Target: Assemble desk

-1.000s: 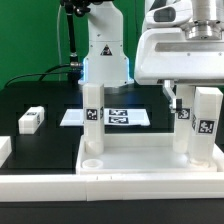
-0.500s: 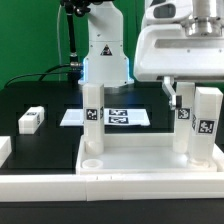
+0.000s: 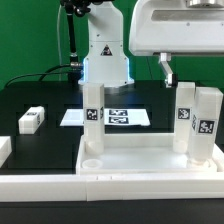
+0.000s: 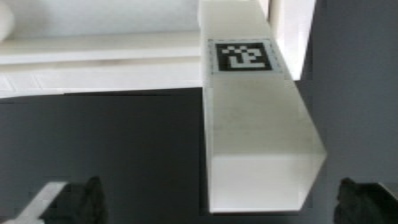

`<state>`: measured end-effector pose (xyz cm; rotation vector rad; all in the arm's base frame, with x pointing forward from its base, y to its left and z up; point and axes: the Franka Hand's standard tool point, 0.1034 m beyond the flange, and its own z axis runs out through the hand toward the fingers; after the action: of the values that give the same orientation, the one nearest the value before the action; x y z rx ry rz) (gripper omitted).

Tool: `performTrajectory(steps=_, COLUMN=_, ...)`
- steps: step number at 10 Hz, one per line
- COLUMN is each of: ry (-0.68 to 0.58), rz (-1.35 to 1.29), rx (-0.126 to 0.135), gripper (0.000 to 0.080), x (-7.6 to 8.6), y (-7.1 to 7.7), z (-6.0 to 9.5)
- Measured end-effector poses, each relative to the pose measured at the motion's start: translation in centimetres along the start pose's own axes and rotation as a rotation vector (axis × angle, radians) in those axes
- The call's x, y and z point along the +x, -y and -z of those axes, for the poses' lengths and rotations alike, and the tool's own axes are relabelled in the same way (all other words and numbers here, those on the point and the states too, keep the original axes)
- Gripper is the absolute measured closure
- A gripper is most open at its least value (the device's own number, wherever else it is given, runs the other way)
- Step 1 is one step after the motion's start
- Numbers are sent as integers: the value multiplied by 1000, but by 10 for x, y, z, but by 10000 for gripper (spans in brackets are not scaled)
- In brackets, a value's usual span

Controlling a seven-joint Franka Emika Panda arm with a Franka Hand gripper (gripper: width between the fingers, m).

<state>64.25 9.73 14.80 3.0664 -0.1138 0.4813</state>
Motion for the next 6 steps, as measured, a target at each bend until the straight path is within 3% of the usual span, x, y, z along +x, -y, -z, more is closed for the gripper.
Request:
performTrajectory(steps=1, ry=94, rz=-9, rx=-14, gripper=151, x=-1, y=-4, z=0)
performTrajectory(steps=3, ry=176, rz=-16, rx=-29, gripper=151, x=14, y=-3, z=3)
performTrajectory(steps=4, ry=261, rz=-25, rx=-43, gripper=151, x=11, y=-5, z=3)
performTrajectory(steps=5, ry=300, rz=-45, rx=-56, gripper=151, x=15, y=-2, z=4)
performTrajectory(steps=6, ry=277, rz=-61, rx=-53, gripper=151, x=21, y=6, z=3)
